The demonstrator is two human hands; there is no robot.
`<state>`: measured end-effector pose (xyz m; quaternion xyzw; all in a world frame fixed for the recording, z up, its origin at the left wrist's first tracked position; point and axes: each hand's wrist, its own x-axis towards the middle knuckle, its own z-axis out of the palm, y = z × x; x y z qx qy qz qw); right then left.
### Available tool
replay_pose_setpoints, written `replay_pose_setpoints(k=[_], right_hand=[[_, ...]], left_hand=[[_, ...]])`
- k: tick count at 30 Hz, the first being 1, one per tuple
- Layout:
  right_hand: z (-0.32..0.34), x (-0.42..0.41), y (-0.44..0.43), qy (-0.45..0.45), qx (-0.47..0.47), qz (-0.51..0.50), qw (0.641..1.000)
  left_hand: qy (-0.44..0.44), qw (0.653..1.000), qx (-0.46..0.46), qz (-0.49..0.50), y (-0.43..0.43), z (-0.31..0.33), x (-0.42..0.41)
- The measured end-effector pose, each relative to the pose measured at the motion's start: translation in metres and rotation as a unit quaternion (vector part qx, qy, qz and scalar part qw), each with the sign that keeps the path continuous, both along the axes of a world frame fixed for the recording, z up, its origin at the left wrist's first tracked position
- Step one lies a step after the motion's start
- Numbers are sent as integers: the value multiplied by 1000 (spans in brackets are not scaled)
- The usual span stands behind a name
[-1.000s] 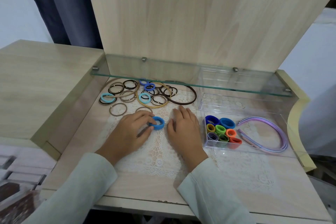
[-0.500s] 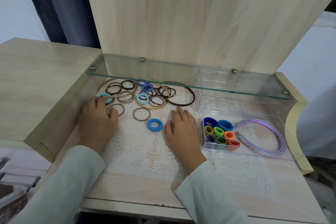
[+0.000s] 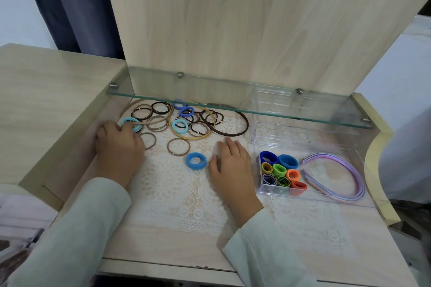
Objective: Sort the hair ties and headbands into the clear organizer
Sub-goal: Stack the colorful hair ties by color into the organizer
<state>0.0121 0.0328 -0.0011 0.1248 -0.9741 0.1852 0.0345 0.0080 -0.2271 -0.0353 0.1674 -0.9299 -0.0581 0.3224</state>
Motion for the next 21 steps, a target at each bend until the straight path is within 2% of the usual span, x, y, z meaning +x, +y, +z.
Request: replay_pose_setpoints(k=[11, 17, 21], right_hand=[[-1, -1, 0, 2, -10, -2, 1000], [-1, -1, 0, 3, -7, -1, 1000], [-1, -1, 0, 0, -6, 0, 1000]], left_hand=[[54, 981, 184, -35, 2, 11, -5], [77, 984, 153, -48, 0, 11, -5], [70, 981, 177, -42, 8, 17, -1]])
